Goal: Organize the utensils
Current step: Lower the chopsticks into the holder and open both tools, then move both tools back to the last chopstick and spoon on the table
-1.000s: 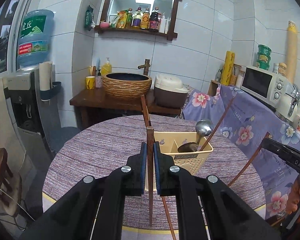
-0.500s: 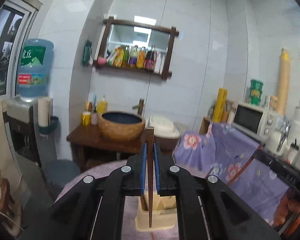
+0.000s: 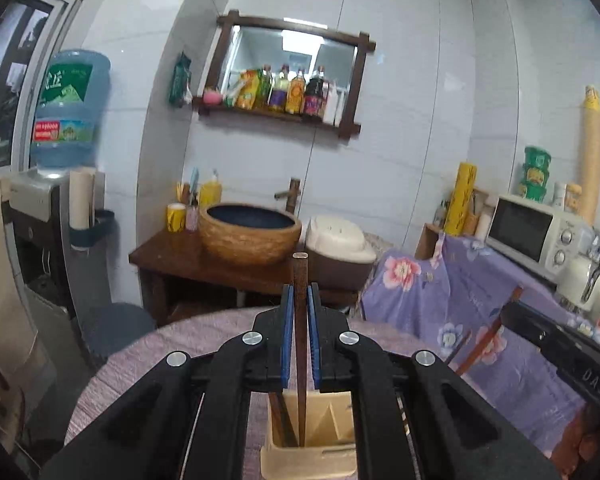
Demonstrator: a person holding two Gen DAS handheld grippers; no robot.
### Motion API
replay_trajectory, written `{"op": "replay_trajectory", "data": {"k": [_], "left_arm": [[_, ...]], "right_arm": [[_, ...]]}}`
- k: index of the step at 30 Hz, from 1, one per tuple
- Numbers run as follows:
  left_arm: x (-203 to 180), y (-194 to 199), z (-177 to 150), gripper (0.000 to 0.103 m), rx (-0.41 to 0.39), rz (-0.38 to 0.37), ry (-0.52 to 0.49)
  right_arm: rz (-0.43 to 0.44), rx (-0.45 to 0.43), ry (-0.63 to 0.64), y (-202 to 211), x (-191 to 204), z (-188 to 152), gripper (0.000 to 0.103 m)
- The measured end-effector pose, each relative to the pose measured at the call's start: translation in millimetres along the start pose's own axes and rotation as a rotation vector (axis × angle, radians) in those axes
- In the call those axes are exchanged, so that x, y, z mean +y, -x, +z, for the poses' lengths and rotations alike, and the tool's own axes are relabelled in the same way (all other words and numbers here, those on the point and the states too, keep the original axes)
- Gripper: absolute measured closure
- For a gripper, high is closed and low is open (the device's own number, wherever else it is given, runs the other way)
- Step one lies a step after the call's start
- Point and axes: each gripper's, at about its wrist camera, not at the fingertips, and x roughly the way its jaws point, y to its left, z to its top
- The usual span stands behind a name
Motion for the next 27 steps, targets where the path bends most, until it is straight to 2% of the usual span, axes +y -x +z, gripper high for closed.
{"op": "replay_trajectory", "data": {"k": [9, 15, 16, 17, 18, 19, 20, 21, 23, 25, 27], "left_arm": [[2.5, -26.8, -46.4, 0.095, 0.123, 0.013, -0.016], [0.6, -29.3, -50.5, 0.094, 0.149, 0.004, -0.042], [0.3, -26.8, -50.9, 0.09, 0.144, 0.008, -0.05], [0.8, -22.9, -51.5, 0.078, 0.137, 0.007, -0.053], [0.9, -19.1, -52.8, 0.07, 0.13, 0.004, -0.049], [2.0, -14.5, -53.7, 0.055, 0.122, 0.001, -0.039], [4.8, -5.7, -55.6, 0.047, 0.108, 0.002, -0.025], [6.0, -1.7, -57.2, 0.044, 0.101, 0.007, -0.018], [9.0, 8.9, -64.2, 0.032, 0.105, 0.024, -0.023], [13.0, 18.1, -76.2, 0.021, 0.123, 0.048, -0.036], [17.5, 24.8, -94.1, 0.01, 0.151, 0.092, -0.055]], "right_arm": [[-0.025, 0.1, -0.014, -36.6, -7.6, -46.2, 0.095], [-0.022, 0.13, -0.031, -46.5, -11.7, -60.0, 0.094], [-0.032, 0.13, -0.026, -46.0, -11.4, -61.7, 0.09], [-0.038, 0.126, -0.025, -44.6, -11.4, -63.1, 0.085], [-0.04, 0.116, -0.026, -41.0, -11.2, -65.2, 0.068], [-0.045, 0.106, -0.028, -36.9, -10.9, -66.5, 0.047], [-0.056, 0.086, -0.029, -29.7, -10.0, -69.2, 0.042], [-0.068, 0.069, -0.025, -23.9, -9.0, -71.2, 0.042], [-0.111, 0.058, 0.004, -14.6, -5.0, -76.5, 0.039], [-0.172, 0.084, 0.018, -7.6, -3.6, -87.2, 0.033], [-0.197, 0.139, 0.006, -5.8, -4.7, -102.1, 0.023]]}}
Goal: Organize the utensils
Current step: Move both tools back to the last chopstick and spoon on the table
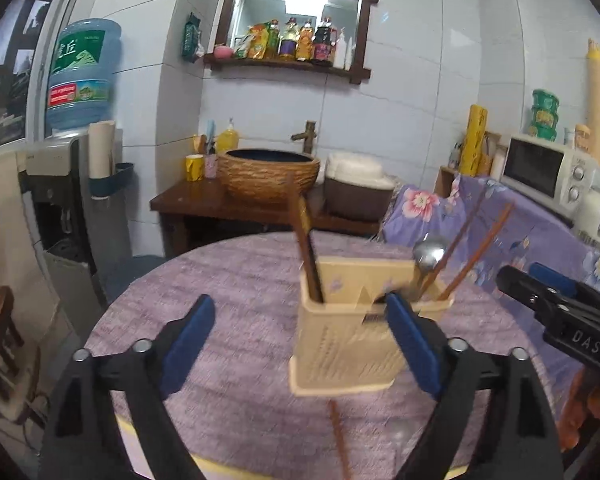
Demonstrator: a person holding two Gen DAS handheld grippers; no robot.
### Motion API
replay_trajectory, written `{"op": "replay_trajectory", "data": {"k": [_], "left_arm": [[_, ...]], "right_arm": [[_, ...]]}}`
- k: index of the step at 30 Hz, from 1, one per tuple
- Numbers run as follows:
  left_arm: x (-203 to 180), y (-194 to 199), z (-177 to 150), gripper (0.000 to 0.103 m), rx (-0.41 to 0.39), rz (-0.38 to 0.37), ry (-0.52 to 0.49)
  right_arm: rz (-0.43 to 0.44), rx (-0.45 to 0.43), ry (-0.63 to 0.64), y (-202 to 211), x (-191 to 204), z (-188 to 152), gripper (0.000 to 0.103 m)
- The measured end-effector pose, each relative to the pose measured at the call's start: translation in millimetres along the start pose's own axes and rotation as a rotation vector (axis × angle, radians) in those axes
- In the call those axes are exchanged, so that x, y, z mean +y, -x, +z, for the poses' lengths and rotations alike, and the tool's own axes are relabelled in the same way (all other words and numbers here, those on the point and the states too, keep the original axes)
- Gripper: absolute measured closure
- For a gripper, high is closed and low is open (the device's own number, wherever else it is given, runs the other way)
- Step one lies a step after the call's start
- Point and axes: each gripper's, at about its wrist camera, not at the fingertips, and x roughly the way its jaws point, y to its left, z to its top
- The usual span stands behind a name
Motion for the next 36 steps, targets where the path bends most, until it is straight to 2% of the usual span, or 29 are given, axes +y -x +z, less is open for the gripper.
{"op": "replay_trajectory", "data": {"k": [1, 3, 7, 9, 12, 14, 19, 24, 31, 36], "left_arm": [[1.6, -0.5, -9.0, 0.005, 0.017, 0.024, -0.006], [4.2, -4.4, -29.7, 0.005, 0.072, 0.056, -0.026], [8.6, -19.5, -70.3, 0.005, 0.238, 0.073, -0.063], [13.3, -20.1, -85.1, 0.005, 0.27, 0.07, -0.054], [19.8, -19.9, -100.6, 0.005, 0.302, 0.056, -0.053], [21.8, -19.3, -105.9, 0.005, 0.317, 0.057, -0.05], [28.5, -17.3, -113.1, 0.005, 0.333, 0.061, -0.032], [30.9, -14.4, -112.5, 0.005, 0.34, 0.034, -0.01], [26.0, -14.6, -115.4, 0.005, 0.365, 0.032, -0.03], [10.0, -18.7, -116.1, 0.005, 0.376, -0.012, -0.044]], "right_arm": [[-0.008, 0.038, 0.002, -2.4, 1.3, -9.1, 0.022], [-0.026, 0.133, 0.013, -11.0, 6.2, -33.9, 0.022], [-0.036, 0.343, 0.045, -37.8, 20.9, -90.6, 0.022], [-0.018, 0.42, 0.042, -48.1, 26.8, -117.1, 0.022], [-0.01, 0.483, 0.054, -58.6, 34.4, -138.0, 0.026], [0.002, 0.51, 0.05, -62.0, 38.1, -145.9, 0.03], [-0.004, 0.521, 0.076, -59.8, 50.1, -156.5, 0.031], [-0.014, 0.533, 0.128, -52.4, 49.9, -158.6, 0.033], [-0.059, 0.548, 0.125, -37.2, 0.9, -158.6, 0.035], [-0.011, 0.527, 0.05, -32.3, -23.0, -158.9, 0.035]]}}
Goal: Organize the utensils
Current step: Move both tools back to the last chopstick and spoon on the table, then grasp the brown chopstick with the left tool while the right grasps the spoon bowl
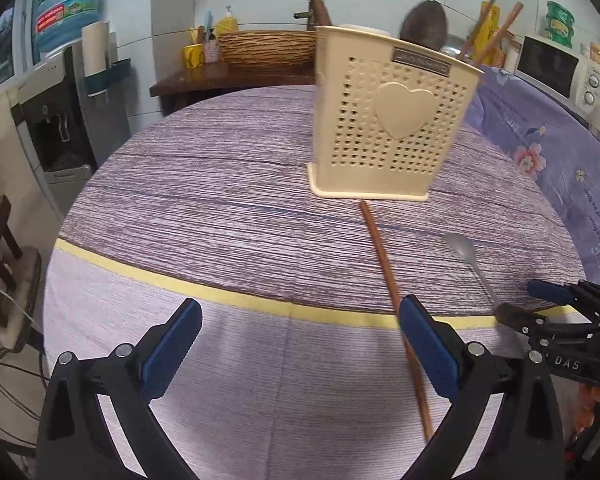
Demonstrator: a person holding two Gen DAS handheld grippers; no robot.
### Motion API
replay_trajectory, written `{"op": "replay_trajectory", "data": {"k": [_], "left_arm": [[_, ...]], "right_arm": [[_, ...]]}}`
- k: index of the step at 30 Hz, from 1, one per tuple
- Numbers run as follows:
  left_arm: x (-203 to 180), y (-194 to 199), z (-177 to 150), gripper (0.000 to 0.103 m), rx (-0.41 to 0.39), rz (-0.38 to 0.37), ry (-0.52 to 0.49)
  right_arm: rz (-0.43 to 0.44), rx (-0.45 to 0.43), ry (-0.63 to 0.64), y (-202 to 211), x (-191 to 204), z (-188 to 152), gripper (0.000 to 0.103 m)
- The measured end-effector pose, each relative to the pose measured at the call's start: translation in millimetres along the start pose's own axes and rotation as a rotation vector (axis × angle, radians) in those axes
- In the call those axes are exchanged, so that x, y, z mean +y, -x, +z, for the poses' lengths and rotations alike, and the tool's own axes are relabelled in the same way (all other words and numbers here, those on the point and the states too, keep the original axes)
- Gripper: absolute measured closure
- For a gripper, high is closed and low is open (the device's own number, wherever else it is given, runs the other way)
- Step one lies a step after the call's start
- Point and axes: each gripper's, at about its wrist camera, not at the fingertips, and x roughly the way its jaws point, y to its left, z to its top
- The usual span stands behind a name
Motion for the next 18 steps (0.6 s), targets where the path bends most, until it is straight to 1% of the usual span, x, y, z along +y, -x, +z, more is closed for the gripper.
{"op": "replay_trajectory", "data": {"k": [2, 3, 4, 5, 6, 7, 8, 9, 10, 11, 14, 15, 16, 17, 18], "left_arm": [[-6.5, -2.7, 1.4, 0.006, -0.001, -0.035, 0.003], [-10.4, -5.1, 2.3, 0.006, 0.0, -0.043, 0.001], [-14.8, -7.2, 3.6, 0.008, -0.001, -0.039, -0.008], [-20.2, -10.0, 5.2, 0.018, 0.0, -0.026, -0.021], [-24.0, -11.8, 6.4, 0.024, 0.004, -0.023, -0.028], [-28.1, -15.0, 8.2, 0.034, 0.013, -0.03, -0.034], [-32.4, -19.3, 10.7, 0.04, 0.023, -0.042, -0.039], [-34.9, -22.5, 12.3, 0.044, 0.03, -0.045, -0.042], [-38.0, -26.1, 14.4, 0.051, 0.037, -0.045, -0.044], [-41.2, -29.4, 16.5, 0.055, 0.043, -0.048, -0.046], [-52.8, -39.1, 22.5, 0.06, 0.061, -0.063, -0.07], [-56.3, -42.9, 24.0, 0.061, 0.065, -0.05, -0.086], [-58.8, -46.7, 25.1, 0.064, 0.068, -0.031, -0.098], [-59.9, -49.3, 26.2, 0.068, 0.068, -0.019, -0.101], [-60.3, -53.0, 27.4, 0.069, 0.071, -0.013, -0.097]], "right_arm": [[0.028, -0.035, -0.016, 3.0, -1.0, 1.9, 0.035], [0.034, -0.051, -0.009, 4.2, 0.1, 3.7, 0.035], [0.03, -0.058, -0.002, 4.1, 1.7, 5.4, 0.035], [0.024, -0.062, 0.0, 3.2, 2.4, 7.5, 0.035], [0.023, -0.07, -0.006, 3.2, 1.0, 9.3, 0.035], [0.03, -0.075, -0.014, 3.4, -0.1, 10.1, 0.035], [0.038, -0.08, -0.023, 3.9, -2.5, 10.5, 0.035], [0.041, -0.08, -0.034, 3.2, -5.4, 12.2, 0.035], [0.039, -0.079, -0.043, 2.7, -7.4, 12.9, 0.035], [0.041, -0.081, -0.051, 2.6, -9.3, 13.0, 0.035], [0.047, -0.085, -0.057, 3.5, -10.4, 11.3, 0.035], [0.047, -0.087, -0.056, 3.8, -11.0, 11.3, 0.035], [0.046, -0.088, -0.055, 4.1, -11.4, 11.4, 0.035], [0.047, -0.09, -0.055, 4.2, -11.8, 11.6, 0.035], [0.049, -0.091, -0.054, 4.3, -11.9, 12.1, 0.035]]}}
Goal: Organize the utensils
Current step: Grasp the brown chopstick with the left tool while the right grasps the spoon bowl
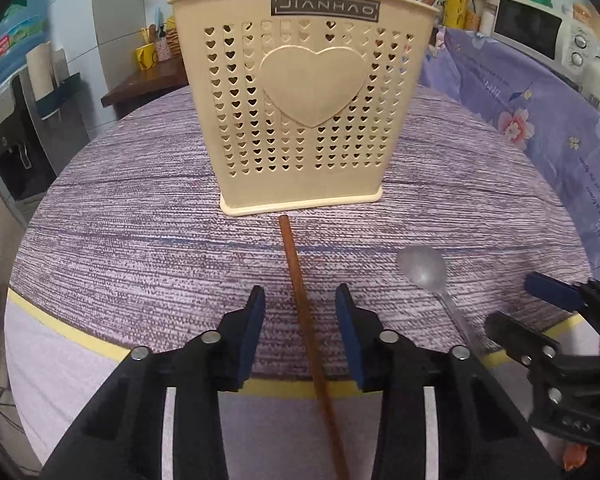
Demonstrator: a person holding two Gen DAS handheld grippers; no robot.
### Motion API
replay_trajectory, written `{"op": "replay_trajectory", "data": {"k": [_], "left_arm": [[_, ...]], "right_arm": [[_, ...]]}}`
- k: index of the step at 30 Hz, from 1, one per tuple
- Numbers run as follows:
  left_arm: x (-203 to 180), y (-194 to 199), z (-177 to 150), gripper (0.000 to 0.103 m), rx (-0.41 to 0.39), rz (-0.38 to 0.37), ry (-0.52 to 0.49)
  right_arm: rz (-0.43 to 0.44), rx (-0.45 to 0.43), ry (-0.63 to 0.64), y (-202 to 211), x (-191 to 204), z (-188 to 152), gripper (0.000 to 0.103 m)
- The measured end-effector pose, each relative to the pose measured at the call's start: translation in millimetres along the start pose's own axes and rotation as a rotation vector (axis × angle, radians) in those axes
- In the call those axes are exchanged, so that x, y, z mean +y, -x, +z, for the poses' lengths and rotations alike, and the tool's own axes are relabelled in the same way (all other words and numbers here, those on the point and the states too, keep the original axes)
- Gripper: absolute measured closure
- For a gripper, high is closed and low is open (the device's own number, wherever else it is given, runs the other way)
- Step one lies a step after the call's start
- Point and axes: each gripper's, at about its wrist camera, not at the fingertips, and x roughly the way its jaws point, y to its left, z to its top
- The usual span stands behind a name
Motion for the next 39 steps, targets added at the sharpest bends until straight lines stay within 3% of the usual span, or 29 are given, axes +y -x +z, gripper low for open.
{"op": "replay_trajectory", "data": {"k": [6, 10, 15, 25, 32, 39], "left_arm": [[3.0, -12.5, 4.1, 0.078, 0.026, -0.016, 0.021], [5.2, -16.4, 10.8, 0.09, 0.029, -0.004, 0.015], [3.3, -22.5, 17.2, 0.093, 0.017, 0.024, -0.007], [7.6, -19.9, 19.3, 0.095, 0.005, 0.006, 0.008], [31.4, 27.4, 22.4, 0.095, -0.101, -0.035, 0.074], [35.9, 66.4, 33.6, 0.095, -0.205, -0.027, 0.074]], "right_arm": [[0.004, -0.001, 0.016, -0.2, 2.0, 0.9, 0.035], [0.009, -0.001, 0.019, -1.7, 4.3, 1.5, 0.035], [0.01, 0.003, 0.025, -3.2, 8.0, 1.9, 0.035], [0.015, 0.002, 0.069, -6.1, 16.7, 4.4, 0.035], [0.061, 0.029, 0.104, -17.5, 22.0, 13.1, 0.038], [0.024, 0.069, 0.168, -41.0, 41.1, 27.1, 0.047]]}}
